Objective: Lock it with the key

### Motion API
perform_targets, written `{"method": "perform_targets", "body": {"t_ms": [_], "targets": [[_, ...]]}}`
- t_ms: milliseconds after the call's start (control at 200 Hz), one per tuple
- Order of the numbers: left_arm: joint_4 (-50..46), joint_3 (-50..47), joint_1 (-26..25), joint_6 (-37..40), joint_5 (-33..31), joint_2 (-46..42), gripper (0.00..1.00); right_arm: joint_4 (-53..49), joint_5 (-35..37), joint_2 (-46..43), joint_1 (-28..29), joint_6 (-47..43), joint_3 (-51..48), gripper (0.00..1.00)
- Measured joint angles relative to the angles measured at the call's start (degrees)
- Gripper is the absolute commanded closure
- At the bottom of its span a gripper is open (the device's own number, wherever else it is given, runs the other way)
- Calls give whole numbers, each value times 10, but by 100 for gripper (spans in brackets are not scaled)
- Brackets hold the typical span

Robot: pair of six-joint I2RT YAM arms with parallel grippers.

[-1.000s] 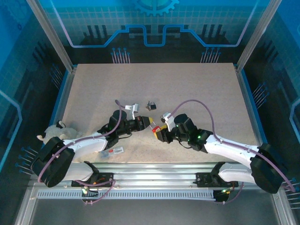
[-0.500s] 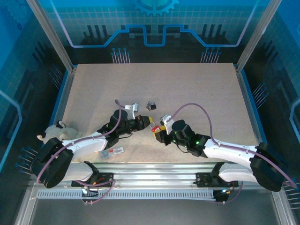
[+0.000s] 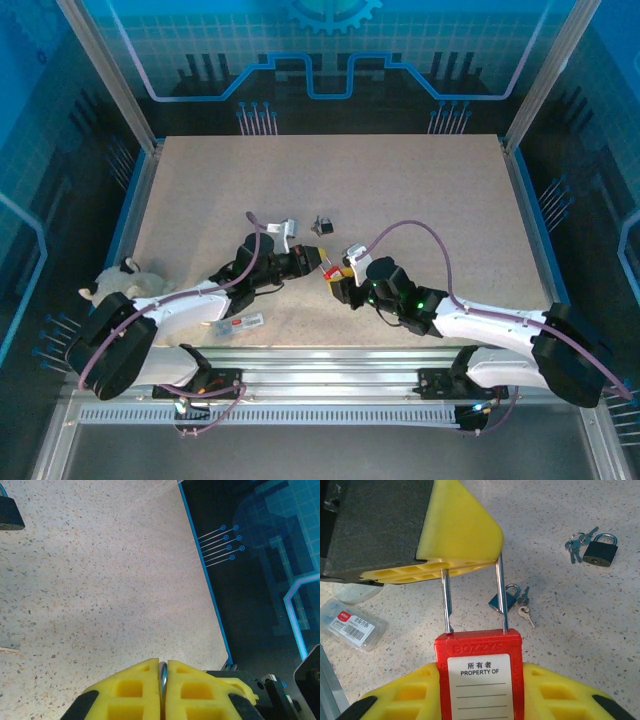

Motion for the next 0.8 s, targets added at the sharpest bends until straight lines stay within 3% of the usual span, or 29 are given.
{"method": "perform_targets", "body": {"t_ms": [801], "targets": [[42, 11, -9, -3, -13, 43, 100, -43, 0, 10, -22, 4, 30, 100]]}}
